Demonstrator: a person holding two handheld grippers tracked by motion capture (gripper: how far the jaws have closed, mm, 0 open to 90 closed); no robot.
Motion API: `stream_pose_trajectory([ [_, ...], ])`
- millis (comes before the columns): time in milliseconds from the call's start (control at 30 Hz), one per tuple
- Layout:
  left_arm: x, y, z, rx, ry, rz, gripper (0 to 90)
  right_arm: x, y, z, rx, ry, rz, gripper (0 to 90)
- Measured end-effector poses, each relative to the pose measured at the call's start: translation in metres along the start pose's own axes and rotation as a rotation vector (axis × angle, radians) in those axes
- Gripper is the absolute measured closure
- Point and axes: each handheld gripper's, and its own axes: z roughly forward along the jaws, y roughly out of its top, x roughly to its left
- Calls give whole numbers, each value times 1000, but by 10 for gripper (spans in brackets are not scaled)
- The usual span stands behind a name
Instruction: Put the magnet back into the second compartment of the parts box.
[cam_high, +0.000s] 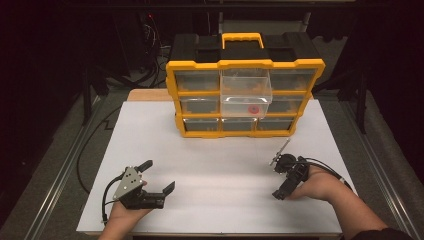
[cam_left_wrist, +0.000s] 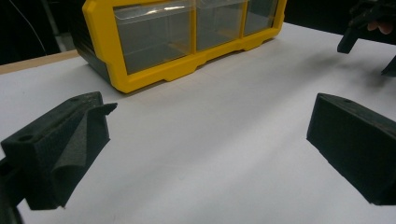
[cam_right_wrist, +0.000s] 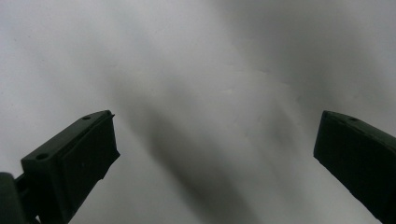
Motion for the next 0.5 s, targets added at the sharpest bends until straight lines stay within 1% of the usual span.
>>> stream_pose_trajectory([
  [67,0,0,0,-1,0,-2,3,1,-3,7,-21,1,8,2],
  [133,0,0,0,0,-1,-1,3,2,-3,8,-26,-1,14,2],
  [200,0,0,0,0,-2,-1,3,2,-5,10,-62,0,18,2],
  [233,0,0,0,1,-2,-1,3,2,-8,10,-98,-6,35,2],
  [300,0,0,0,2,-2,-1,3,1,-11,10,-148,-9,49,2],
  [333,0,0,0,2,-3,-1,3,1,-11,10,-148,-9,49,2],
  [367,0,0,0,4,-2,-1,3,0,-15,11,-207,-7,68,2],
  [400,0,0,0,5,-1,-3,3,0,-17,11,-241,-5,88,2],
  [500,0,0,1,8,-2,-1,3,0,-25,14,-344,-1,126,2],
])
